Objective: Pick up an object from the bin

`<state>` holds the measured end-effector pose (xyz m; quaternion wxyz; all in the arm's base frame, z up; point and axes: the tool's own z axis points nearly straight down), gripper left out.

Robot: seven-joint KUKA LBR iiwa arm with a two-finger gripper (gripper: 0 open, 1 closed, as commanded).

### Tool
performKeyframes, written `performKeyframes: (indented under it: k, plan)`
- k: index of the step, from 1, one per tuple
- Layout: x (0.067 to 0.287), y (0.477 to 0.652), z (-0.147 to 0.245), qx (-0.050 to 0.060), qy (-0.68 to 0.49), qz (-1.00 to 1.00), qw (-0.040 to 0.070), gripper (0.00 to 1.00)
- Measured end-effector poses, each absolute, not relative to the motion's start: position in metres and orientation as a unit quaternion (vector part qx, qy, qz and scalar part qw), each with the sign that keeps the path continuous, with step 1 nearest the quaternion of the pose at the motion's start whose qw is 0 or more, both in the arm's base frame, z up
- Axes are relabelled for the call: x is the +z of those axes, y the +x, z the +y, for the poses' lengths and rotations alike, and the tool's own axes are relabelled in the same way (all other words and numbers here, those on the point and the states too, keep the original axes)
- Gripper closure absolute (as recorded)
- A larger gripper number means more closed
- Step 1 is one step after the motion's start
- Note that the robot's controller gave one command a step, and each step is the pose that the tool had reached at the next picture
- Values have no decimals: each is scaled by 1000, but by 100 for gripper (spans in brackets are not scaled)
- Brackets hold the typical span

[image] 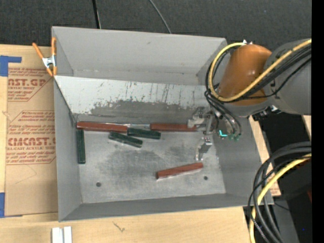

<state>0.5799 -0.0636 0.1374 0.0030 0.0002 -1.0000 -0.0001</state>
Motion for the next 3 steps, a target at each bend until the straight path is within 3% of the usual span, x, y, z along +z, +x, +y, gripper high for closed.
performKeyframes:
  k: [1, 2, 3]
  plan:
    - [142, 582, -63, 0, 0, -1000, -1, 0]
    - [76, 522, -43, 0, 26, -1000, -8, 100]
    - [76, 522, -43, 0, 26, -1000, -8, 100]
